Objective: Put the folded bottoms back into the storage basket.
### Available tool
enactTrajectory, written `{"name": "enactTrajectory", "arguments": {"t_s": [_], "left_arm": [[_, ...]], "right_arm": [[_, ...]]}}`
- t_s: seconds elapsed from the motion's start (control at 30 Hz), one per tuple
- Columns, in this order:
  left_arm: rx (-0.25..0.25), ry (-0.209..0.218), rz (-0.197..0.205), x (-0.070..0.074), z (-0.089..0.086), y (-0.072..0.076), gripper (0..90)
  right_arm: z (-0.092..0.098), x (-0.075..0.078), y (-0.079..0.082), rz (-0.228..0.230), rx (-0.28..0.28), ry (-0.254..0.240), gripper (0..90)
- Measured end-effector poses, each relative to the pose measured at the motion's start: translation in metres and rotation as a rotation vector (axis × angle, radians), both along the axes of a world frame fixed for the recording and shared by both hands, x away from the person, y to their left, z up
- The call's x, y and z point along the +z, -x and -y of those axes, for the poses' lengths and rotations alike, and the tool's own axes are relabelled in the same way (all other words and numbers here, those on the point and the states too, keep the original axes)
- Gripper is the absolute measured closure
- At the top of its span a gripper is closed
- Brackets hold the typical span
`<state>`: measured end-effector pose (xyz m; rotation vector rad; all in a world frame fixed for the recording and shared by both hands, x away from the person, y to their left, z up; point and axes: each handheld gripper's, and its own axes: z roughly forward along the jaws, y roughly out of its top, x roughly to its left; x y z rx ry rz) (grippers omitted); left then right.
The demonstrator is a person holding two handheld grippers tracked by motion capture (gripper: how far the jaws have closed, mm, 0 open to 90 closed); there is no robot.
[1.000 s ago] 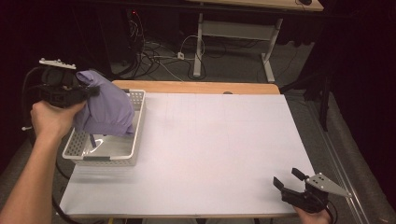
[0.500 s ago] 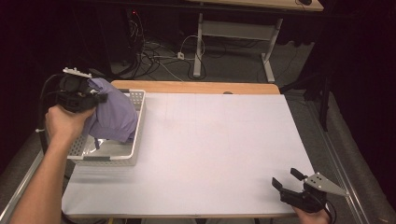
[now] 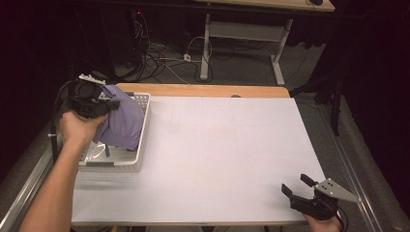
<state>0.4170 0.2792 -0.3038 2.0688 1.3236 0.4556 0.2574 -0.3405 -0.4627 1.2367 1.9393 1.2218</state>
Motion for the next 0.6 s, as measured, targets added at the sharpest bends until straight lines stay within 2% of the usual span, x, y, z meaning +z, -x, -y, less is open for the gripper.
{"name": "enactTrajectory", "arguments": {"t_s": [0.23,0.37,0.6], "left_arm": [[0.008,0.003,-0.02,-0.012,0.001,-0.005,80.2],[0.045,-0.018,-0.037,-0.02,-0.002,-0.009,79.6],[0.128,-0.025,-0.056,-0.039,-0.013,-0.014,78.7]], "right_arm": [[0.0,0.0,0.0,0.001,0.004,-0.002,18.6],[0.0,0.0,0.0,0.001,0.006,0.001,18.7],[0.001,-0.001,-0.002,-0.012,0.0,0.001,18.7]]}}
